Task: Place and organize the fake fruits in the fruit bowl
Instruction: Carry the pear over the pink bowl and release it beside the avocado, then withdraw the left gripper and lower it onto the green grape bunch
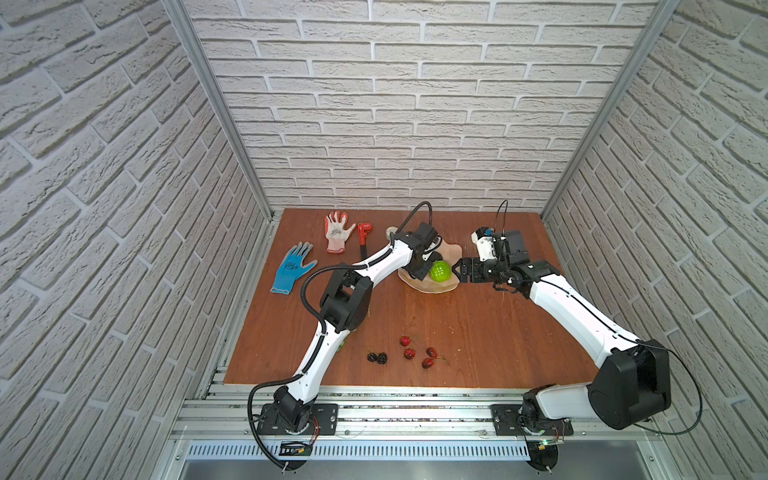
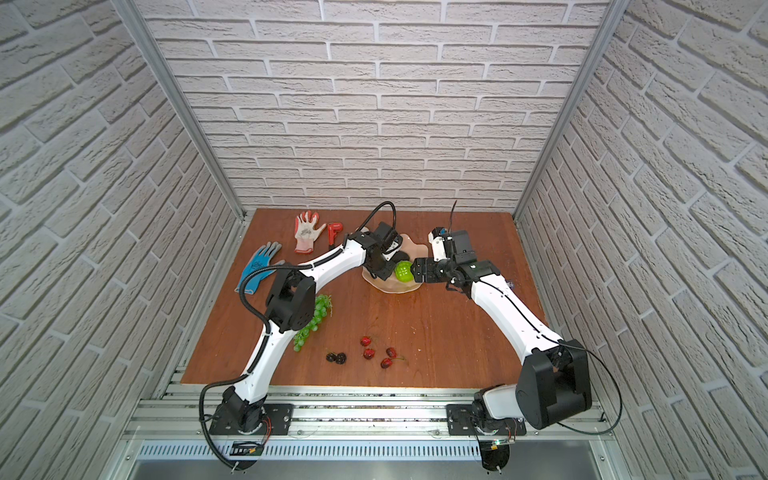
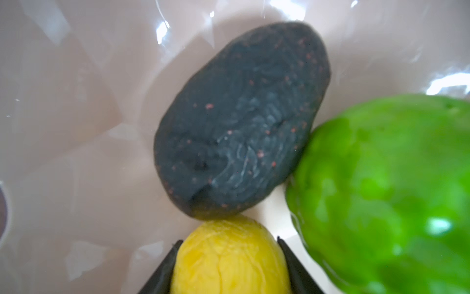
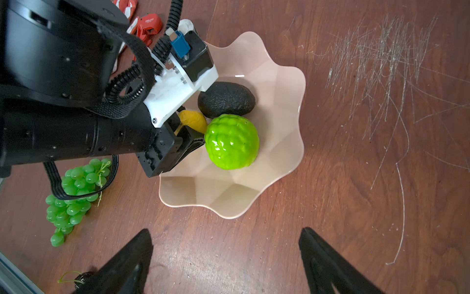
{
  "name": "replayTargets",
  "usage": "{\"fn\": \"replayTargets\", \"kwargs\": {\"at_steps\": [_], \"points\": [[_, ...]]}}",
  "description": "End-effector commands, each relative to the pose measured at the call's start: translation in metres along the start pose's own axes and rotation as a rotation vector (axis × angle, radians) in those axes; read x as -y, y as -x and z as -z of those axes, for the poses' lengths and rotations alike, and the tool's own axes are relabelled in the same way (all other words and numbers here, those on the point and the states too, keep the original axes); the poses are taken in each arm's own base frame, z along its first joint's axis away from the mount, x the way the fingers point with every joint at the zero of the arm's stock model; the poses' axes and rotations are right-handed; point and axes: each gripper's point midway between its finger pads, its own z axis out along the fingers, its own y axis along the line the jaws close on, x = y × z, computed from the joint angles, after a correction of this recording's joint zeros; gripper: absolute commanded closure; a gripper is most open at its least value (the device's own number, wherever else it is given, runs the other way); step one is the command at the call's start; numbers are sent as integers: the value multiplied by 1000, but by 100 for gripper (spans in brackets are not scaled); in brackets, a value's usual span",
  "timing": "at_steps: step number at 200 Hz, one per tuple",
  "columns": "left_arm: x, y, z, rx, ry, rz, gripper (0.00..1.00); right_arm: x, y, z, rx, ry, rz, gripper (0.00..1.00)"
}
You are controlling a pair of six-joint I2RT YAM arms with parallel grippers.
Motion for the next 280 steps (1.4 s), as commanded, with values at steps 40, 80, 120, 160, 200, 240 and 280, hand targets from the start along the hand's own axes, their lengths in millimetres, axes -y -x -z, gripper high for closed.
{"fn": "replayTargets", "kwargs": {"at_steps": [40, 80, 120, 160, 200, 240, 280], "points": [[-4, 16, 28, 60, -7, 1, 27, -15, 18, 9, 58, 36, 35, 8], [-3, 28, 70, 117, -21, 6, 24, -18, 23, 21, 76, 30, 44, 9], [-1, 16, 114, 129, -44, 23, 22, -24, 23, 33, 92, 30, 53, 9], [1, -17, 172, 164, -88, 104, 25, -38, 24, 47, 95, 40, 86, 9], [-18, -72, 215, 151, -51, 192, 29, -60, 13, 49, 78, 74, 125, 10], [-43, -135, 206, 55, 28, 276, 31, -86, 10, 30, 59, 128, 137, 11], [-53, -156, 180, 25, 25, 302, 36, -116, 23, 5, 58, 203, 146, 12]]}}
